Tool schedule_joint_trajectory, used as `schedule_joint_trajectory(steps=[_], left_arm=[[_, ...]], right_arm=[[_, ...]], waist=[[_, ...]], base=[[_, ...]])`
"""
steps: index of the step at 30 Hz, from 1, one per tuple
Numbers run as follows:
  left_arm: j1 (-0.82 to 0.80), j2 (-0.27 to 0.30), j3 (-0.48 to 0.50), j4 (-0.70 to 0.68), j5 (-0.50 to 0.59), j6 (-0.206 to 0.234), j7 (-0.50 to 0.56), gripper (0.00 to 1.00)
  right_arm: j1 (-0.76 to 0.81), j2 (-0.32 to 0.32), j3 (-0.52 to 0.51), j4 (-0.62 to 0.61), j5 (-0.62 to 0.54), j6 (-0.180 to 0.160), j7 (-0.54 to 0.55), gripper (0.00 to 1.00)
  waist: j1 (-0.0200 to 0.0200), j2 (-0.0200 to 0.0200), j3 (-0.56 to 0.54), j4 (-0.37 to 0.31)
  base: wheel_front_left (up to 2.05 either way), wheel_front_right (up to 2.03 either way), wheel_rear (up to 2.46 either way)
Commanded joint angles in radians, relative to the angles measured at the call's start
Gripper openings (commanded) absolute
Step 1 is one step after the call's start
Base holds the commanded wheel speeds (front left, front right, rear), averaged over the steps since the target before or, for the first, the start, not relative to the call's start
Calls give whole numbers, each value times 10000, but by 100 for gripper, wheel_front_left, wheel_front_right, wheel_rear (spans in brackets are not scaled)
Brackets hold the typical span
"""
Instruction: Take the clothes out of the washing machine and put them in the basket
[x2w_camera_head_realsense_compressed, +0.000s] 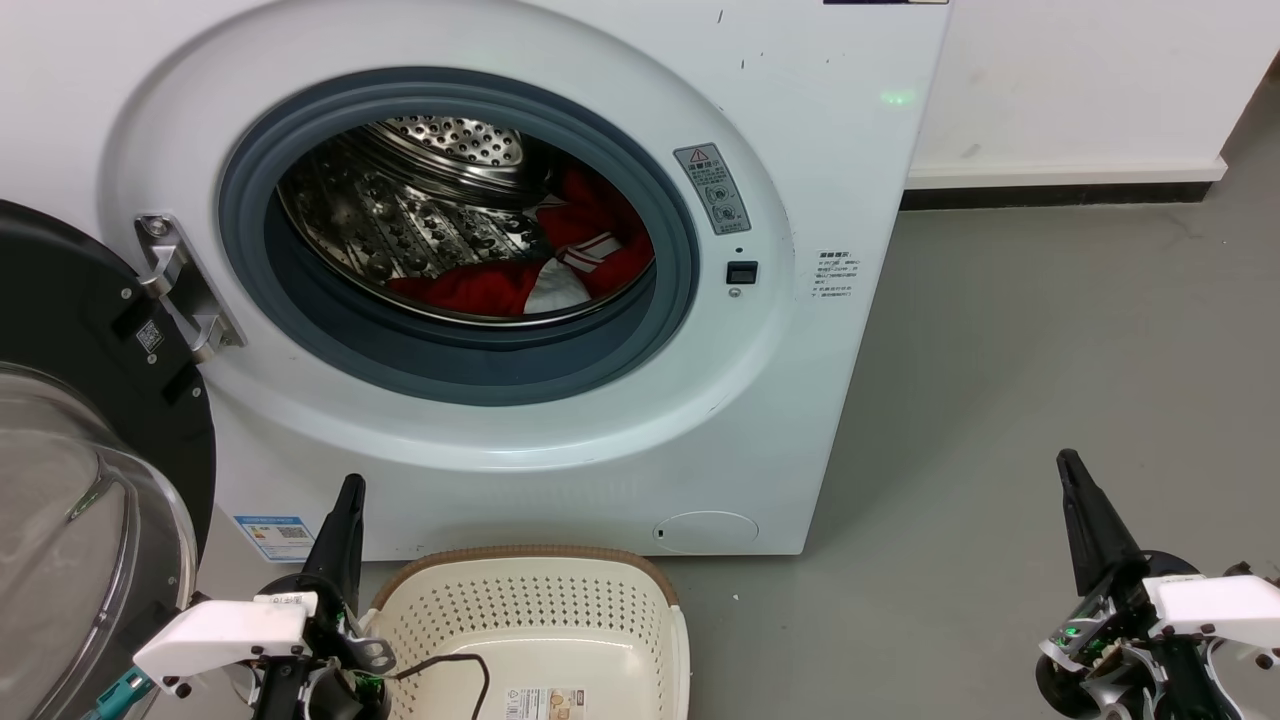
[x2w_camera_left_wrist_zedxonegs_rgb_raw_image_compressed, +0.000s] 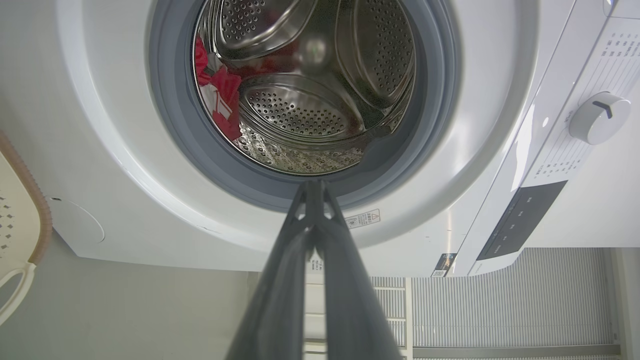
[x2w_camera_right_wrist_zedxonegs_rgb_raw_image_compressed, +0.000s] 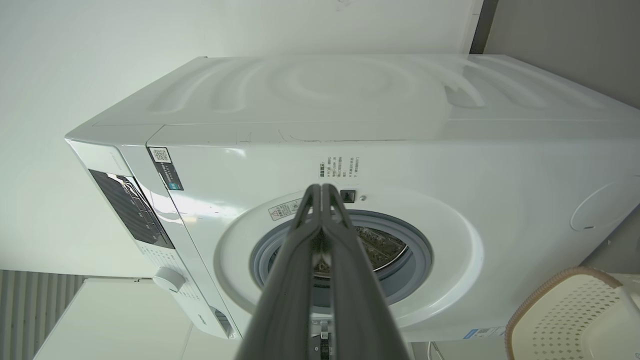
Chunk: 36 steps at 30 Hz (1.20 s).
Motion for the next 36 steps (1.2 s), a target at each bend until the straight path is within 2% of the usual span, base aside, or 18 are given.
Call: schedule_joint_trajectory(steps=[1, 20, 21, 23, 24, 25, 30, 36], left_arm=[[-86, 20, 17, 1, -10, -44, 20, 0], [-85, 20, 16, 0, -10, -45, 20, 0], [-1, 0, 0, -1, 0, 0, -2, 100], [89, -17, -18, 112, 1, 10, -13, 100], [179, -27, -30, 199, 3, 13, -15, 0], [246, -38, -40, 234, 9, 15, -36, 100], [323, -34, -3, -25, 423, 13, -299, 100], [369, -29, 56, -428, 1415, 89, -593, 100]], right_arm=[[-127, 25, 3, 15, -44, -3, 2, 0], [-127, 23, 3, 15, -44, -3, 1, 0], [0, 2, 0, -1, -1, 0, -2, 100], [82, 10, 14, 115, 0, -2, -10, 100], [162, 15, 17, 199, -1, -2, -12, 0], [227, 19, 27, 232, -12, -2, -32, 100], [339, 18, 79, 52, -296, -2, -296, 100], [452, 16, 100, -295, -1252, -2, -590, 100]], waist=[[0, -1, 0, 0], [0, -1, 0, 0], [1, -1, 0, 0], [0, -1, 0, 0], [0, -1, 0, 0], [0, -1, 1, 0], [0, -1, 8, -3], [0, -1, 27, -11]], base=[[0, 0, 0], [0, 0, 0], [0, 0, 0], [0, 0, 0], [0, 0, 0], [0, 0, 0], [0, 0, 0], [0, 0, 0]])
